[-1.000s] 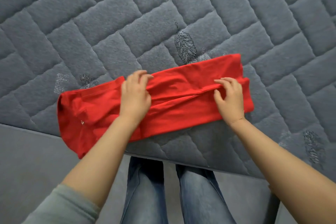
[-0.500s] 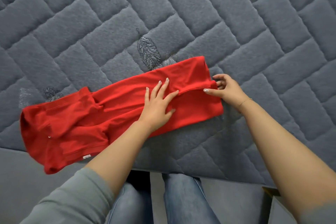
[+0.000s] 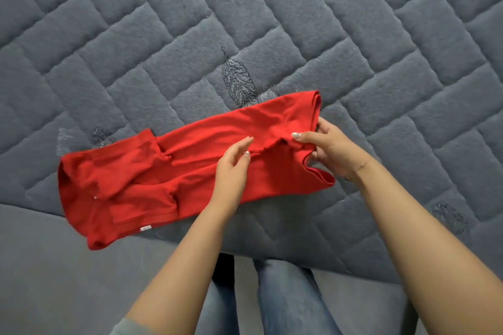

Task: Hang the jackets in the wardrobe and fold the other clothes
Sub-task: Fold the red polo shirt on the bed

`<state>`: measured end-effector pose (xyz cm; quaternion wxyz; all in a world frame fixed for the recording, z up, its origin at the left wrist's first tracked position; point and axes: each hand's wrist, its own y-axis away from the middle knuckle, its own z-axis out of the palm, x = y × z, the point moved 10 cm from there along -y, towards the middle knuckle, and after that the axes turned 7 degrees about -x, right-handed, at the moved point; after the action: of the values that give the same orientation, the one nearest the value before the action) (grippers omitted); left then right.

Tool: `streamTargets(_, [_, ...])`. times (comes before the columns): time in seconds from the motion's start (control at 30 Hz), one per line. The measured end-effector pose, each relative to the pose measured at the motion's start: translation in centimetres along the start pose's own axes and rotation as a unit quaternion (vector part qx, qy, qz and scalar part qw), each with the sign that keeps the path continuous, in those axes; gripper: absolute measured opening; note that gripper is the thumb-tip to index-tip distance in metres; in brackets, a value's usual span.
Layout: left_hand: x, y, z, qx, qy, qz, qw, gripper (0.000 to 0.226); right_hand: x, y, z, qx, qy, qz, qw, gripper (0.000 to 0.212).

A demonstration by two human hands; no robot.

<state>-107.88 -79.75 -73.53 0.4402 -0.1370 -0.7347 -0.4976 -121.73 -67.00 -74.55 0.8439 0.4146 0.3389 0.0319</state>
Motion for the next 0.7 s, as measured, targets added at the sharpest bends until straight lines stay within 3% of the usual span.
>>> streamTargets(0.17, [-4.2, 5.4, -11.6, 0.155, 0.188, -0.045, 0.969, 0.035, -1.1, 0.6, 11.2, -0.079, 0.112, -0.011, 0.990, 0.036])
streamTargets(0.3, [-9.0, 10.9, -20.8, 0.256, 0.231, -0.067, 0.936, 0.035, 0.9, -1.6, 22.0, -0.127, 0.181, 0.023, 0.975, 0.041])
streamTargets(0.5, [-16.2, 16.9, -31.4, 0.357, 0.277, -0.117, 0.884, 0.030, 7.4, -8.5, 36.7, -0.126, 0.222, 0.038, 0.966, 0.045])
streamTargets(0.63, [-20.6, 17.4, -34.1, 0.322, 0.306, -0.208, 0.872, 0.021, 15.2, -13.5, 42.8, -0.120, 0.357, 0.101, 0.921, 0.095])
streamTargets(0.7, [-21.8, 16.6, -33.7, 0.251, 0.335, -0.237, 0.876, 0.038, 17.4, -14.7, 43.7, -0.122, 0.442, 0.095, 0.884, 0.104])
